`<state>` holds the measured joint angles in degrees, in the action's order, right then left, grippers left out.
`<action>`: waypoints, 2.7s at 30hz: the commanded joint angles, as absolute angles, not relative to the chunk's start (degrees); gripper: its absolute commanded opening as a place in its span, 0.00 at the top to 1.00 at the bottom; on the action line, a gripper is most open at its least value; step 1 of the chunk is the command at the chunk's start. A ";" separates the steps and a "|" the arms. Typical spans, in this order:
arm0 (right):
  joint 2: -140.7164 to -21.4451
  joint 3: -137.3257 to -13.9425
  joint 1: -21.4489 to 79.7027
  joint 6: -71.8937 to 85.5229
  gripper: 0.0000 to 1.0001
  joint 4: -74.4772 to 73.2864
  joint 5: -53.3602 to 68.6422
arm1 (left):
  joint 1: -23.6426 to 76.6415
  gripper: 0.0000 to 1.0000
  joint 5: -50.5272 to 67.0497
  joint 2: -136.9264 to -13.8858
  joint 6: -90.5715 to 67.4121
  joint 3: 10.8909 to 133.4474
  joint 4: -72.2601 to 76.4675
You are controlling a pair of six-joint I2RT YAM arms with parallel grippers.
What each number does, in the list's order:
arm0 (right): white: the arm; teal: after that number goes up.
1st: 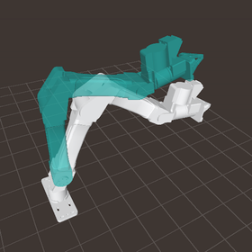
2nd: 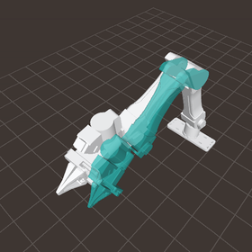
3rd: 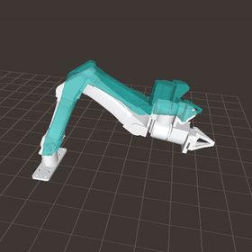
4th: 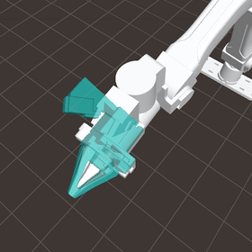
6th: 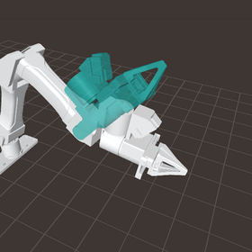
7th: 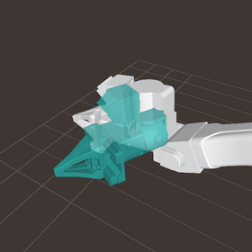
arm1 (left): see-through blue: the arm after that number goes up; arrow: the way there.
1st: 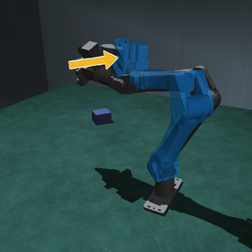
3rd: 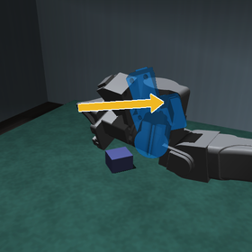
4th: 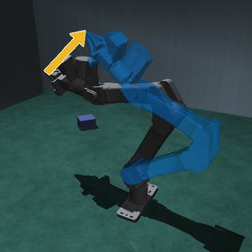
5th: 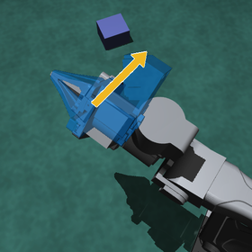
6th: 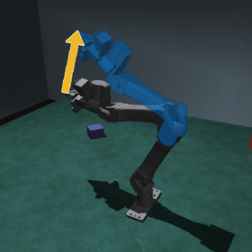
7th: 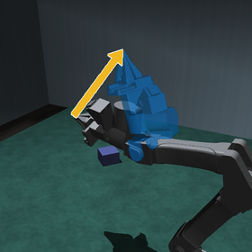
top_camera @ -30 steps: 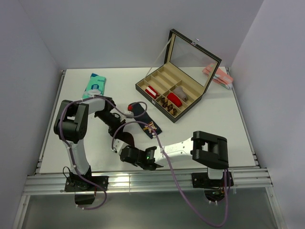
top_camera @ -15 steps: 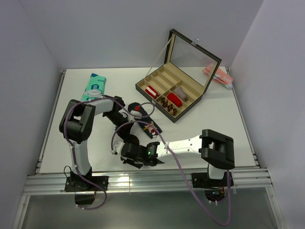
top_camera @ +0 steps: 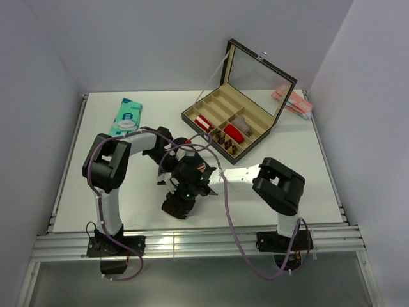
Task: Roll the socks
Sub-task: Roll the sock at the center of the board.
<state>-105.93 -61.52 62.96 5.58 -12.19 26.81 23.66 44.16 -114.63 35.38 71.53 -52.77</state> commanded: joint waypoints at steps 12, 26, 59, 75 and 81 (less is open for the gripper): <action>-114.43 -55.64 59.07 10.99 0.87 -8.35 35.24 | 22.24 0.45 42.80 -109.43 35.07 73.04 -41.84; -117.07 -59.67 55.29 10.81 0.87 -14.50 37.08 | 11.79 0.41 44.82 -102.66 33.40 72.78 -41.40; -127.88 -87.89 49.66 15.29 0.81 -40.96 43.42 | 37.16 0.11 21.71 -51.68 52.74 28.57 -27.34; -127.00 -86.22 49.66 16.08 0.81 -37.88 45.52 | 47.28 0.14 16.61 -60.89 46.06 26.19 -17.67; -125.69 -84.64 49.66 16.61 0.81 -36.13 46.76 | 47.29 0.27 13.80 -66.70 44.21 26.37 -14.33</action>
